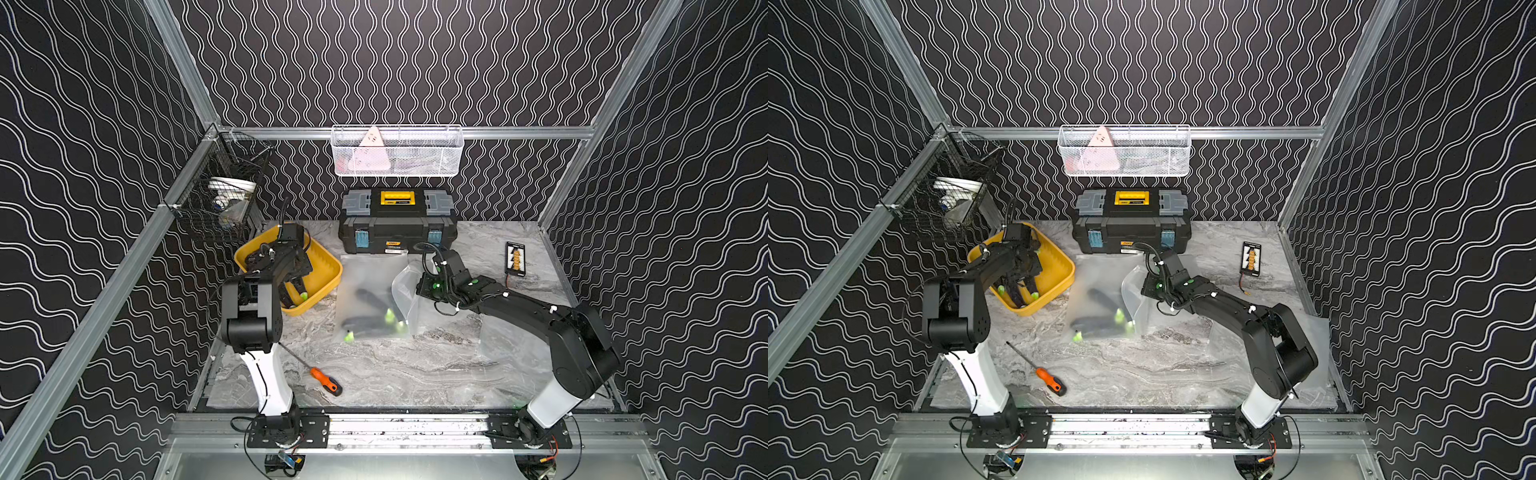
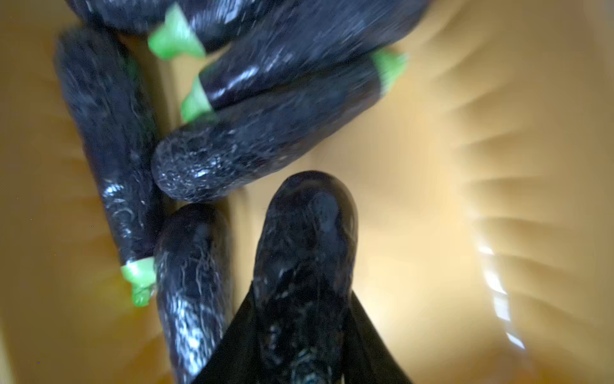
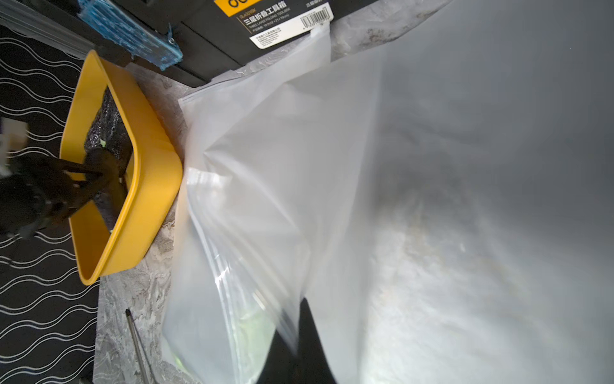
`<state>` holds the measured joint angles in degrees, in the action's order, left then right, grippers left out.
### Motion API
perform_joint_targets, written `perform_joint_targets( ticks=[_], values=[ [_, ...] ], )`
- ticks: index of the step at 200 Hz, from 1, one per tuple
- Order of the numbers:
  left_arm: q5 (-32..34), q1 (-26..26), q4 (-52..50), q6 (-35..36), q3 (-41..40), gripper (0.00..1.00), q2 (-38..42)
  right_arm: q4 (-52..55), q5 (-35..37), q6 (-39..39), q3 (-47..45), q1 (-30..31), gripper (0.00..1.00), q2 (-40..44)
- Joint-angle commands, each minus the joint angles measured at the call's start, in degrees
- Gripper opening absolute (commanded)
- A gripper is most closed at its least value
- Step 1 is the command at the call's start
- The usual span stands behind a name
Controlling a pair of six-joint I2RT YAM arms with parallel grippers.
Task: Place the eggplant in a zip-top bag and seal the zipper
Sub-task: Pick up the eggplant from the basket, then place the eggplant in the zipper food storage bag.
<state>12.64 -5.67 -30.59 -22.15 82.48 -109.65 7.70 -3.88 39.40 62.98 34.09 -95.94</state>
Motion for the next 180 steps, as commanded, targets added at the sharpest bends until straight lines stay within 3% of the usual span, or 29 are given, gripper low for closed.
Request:
perform_joint_targets(
  ticks=[1, 30, 70, 116, 180],
  values=[
    [-2.89, 2.48, -0.17, -0.05, 0.95, 0.31, 3.75, 0.5, 1.24, -0.35, -0.22, 0.02, 0.03, 0.85],
    [-5.58, 8.96, 0.35, -2.4, 0.68, 0.31, 10.52, 1.57, 1.77, -0.39, -0.05, 0.01, 0.03, 1.33],
    [-11.39, 21.55, 8.75, -12.74, -4.31, 0.32, 18.97, 2.77, 0.05, 0.76, 1.51, -0.06, 0.03, 1.0],
    [3.5, 37.54, 24.08, -19.05, -15.3, 0.32, 23.25, 6.44, -3.12, 2.52, 6.12, -0.07, 0.03, 0.27],
    [9.54, 41.79, 32.34, -19.87, -18.23, 0.32, 21.24, 10.65, -7.52, 5.58, 7.29, 0.18, 0.03, 1.91]
  ],
)
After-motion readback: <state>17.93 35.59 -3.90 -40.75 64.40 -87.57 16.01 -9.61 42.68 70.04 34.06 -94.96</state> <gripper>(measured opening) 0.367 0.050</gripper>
